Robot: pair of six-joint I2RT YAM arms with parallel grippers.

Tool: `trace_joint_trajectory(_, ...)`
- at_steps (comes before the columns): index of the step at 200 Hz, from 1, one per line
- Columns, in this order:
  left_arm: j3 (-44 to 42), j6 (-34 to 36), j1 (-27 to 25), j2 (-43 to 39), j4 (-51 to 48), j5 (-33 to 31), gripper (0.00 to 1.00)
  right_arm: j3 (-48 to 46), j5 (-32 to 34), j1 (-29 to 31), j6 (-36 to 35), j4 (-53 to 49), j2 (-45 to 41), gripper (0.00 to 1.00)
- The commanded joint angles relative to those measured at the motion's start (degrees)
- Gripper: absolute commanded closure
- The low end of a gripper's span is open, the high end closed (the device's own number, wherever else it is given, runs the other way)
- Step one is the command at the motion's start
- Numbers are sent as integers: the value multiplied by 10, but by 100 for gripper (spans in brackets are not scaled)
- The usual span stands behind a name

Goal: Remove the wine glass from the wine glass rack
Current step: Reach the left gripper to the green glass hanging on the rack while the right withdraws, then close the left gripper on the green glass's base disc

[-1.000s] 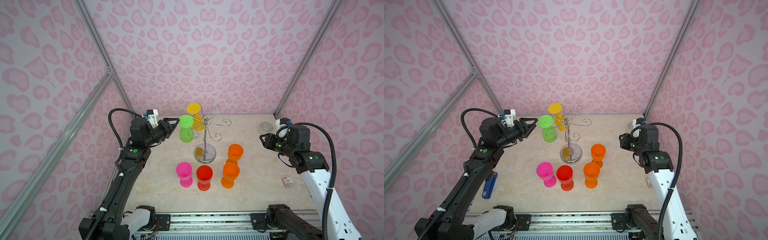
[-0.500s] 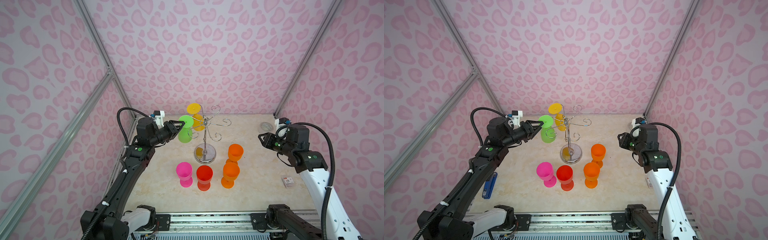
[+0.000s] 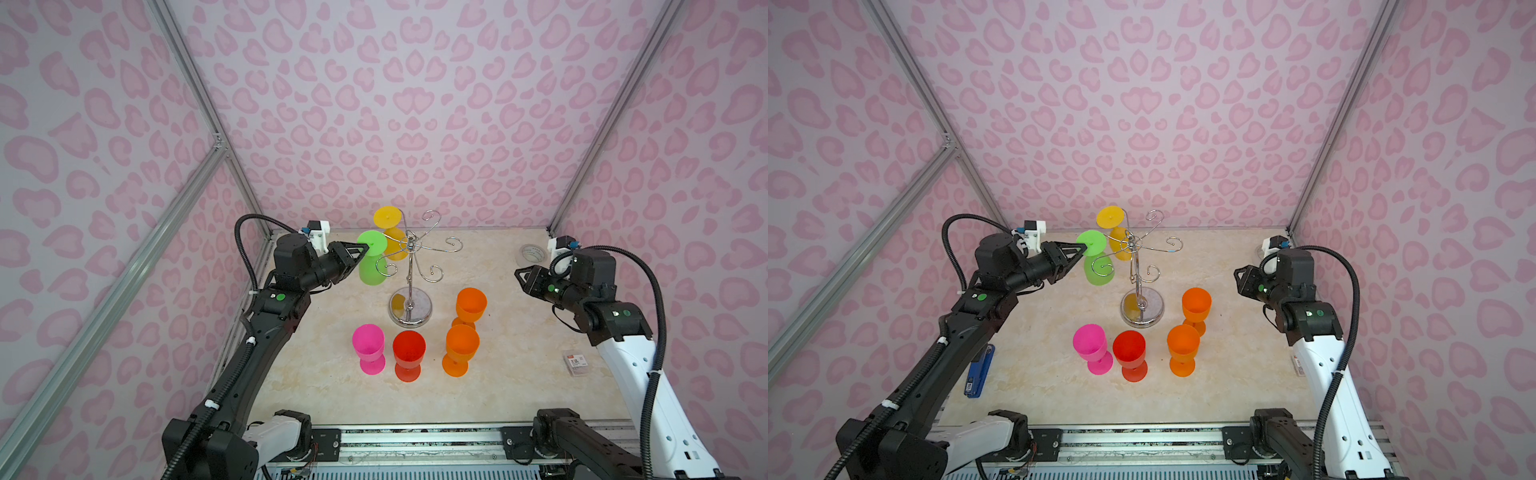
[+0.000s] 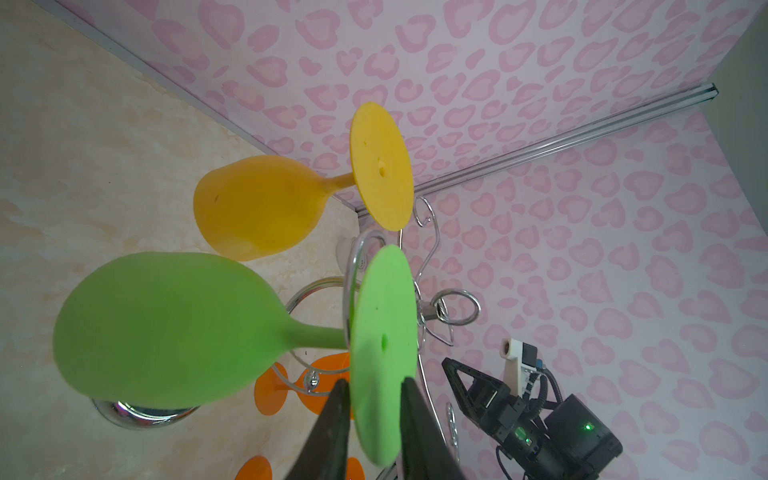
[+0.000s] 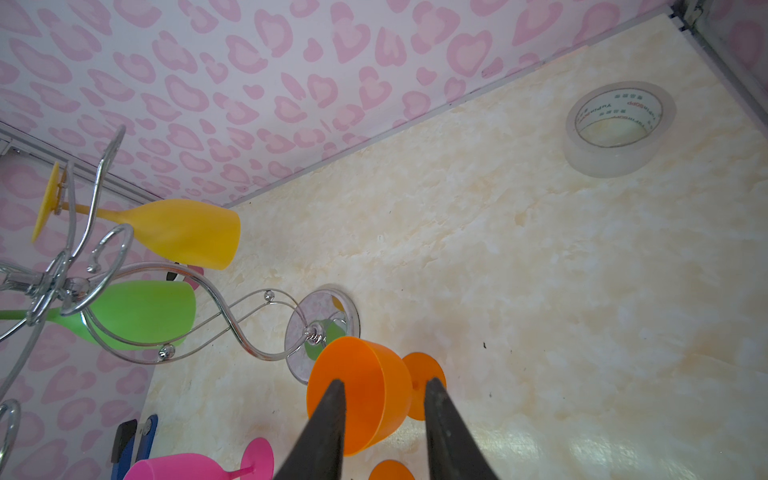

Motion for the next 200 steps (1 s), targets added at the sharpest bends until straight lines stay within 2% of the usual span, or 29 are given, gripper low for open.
trace_joint_trajectory(1, 7, 8, 0, 2, 12, -2, 78, -5, -5, 0, 2, 14, 1, 67)
trace_joint_trajectory(53, 8, 3, 0, -1, 10, 0, 85, -9, -7, 0, 3, 18, 3, 67)
trace_joint_trajectory(200, 18, -28, 1, -19, 14, 9, 94, -17, -14, 0, 4, 27, 4, 67)
